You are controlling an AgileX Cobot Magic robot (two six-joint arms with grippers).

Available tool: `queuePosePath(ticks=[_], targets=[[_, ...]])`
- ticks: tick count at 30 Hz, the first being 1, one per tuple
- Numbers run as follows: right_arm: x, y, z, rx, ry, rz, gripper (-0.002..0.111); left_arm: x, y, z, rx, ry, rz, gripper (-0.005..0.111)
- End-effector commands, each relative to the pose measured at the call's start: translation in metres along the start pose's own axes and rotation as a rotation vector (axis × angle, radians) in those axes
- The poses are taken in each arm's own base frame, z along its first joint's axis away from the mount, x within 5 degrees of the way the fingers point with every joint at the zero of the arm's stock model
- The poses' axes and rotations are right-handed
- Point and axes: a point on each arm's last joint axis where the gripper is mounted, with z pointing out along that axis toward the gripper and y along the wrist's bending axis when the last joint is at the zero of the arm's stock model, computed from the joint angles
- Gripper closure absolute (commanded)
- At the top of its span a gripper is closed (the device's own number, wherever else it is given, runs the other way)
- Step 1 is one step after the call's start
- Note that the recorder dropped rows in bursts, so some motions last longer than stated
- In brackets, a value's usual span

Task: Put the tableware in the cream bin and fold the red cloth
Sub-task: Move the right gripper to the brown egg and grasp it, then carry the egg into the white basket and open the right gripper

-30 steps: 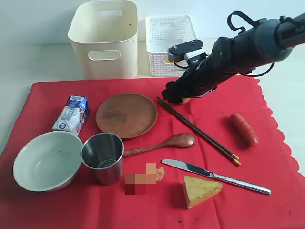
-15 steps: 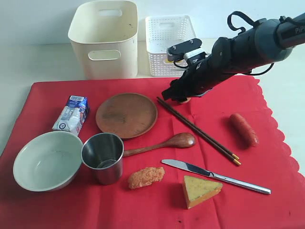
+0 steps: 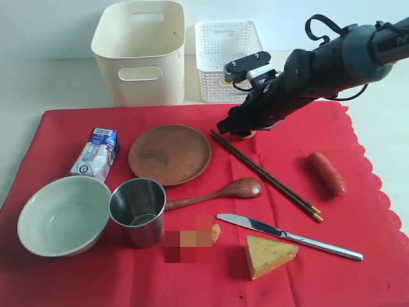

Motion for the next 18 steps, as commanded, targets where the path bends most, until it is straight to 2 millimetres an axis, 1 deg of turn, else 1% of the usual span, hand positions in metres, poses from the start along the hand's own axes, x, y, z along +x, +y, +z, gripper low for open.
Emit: queuePosePath(ticks=[1,10,13,18], targets=[[-0.012,0.002,-0.021,0.001,-0.052,-0.022,0.108,-0.001,0.0,-0.001,0.004,-0.012,-0.001,0.106],[-0.039,0.003,-0.068,0.013,-0.192,-0.03,0.108,-0.001,0.0,-0.001,0.004,-0.012,-0.001,0.106],[-0.045,0.002,-0.076,0.026,-0.243,-0.03,0.108,-0.001,0.0,-0.001,0.004,-0.012,-0.001,0.106],[-0.053,0.0,-0.079,0.057,-0.33,-0.027,0.108,-0.001,0.0,-0.001,0.004,-0.012,-0.001,0.106]])
